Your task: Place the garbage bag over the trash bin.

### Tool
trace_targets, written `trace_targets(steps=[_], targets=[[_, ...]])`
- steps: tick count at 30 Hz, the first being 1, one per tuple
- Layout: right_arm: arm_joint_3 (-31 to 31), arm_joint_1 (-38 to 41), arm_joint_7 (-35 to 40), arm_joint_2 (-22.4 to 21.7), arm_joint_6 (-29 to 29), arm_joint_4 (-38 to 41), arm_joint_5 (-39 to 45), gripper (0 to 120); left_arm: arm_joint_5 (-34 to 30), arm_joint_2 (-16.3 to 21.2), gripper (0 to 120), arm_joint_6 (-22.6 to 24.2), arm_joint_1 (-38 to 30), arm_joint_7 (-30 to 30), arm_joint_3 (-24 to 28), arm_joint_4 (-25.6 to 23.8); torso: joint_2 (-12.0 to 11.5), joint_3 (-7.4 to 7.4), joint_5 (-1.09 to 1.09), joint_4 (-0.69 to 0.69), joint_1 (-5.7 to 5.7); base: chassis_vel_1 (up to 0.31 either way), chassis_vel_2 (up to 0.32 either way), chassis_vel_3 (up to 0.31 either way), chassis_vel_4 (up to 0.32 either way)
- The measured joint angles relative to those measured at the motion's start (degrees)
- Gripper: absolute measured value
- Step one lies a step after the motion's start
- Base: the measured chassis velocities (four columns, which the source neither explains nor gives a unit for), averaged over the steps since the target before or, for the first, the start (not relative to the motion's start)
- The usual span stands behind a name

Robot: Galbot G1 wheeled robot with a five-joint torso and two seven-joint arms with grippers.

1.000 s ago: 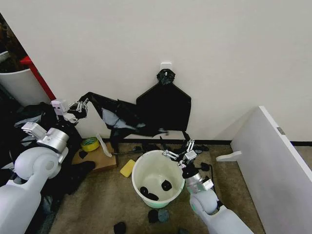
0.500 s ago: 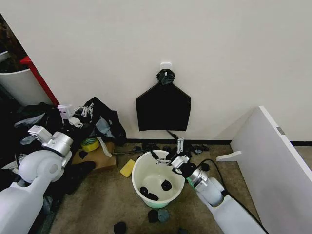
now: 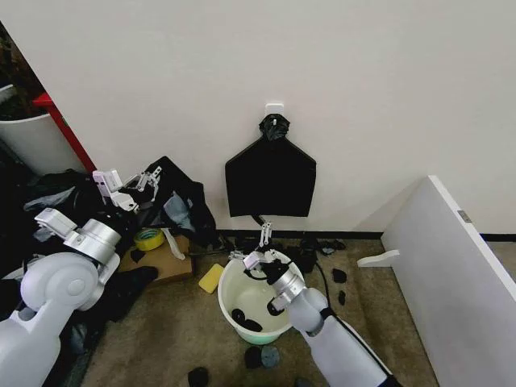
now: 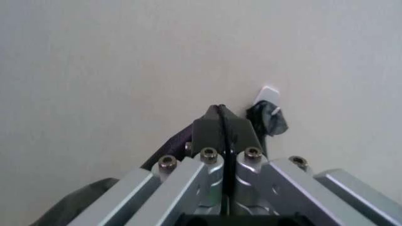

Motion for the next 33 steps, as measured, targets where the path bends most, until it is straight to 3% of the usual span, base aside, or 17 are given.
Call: trace_targets(steps=[17,33], targets=[[-0.2,-2.3,-2.8,0.1,3.6,1.5,-3.4,100,-3.5,-2.2,0,0.8,-0.1,-0.2,0.0,-1.8,0.0,0.00,0.01,0.00,0.00,0.000,0.000,0.000,0.000],[0.1,-2.8,4.9,2.9,3.6,0.6,-15.6,100,-4.1,-2.7,0,0.9,0.1,-0.7,-0.2,-2.8,0.0,0.00,0.00,0.00,0.00,0.000,0.000,0.000,0.000]])
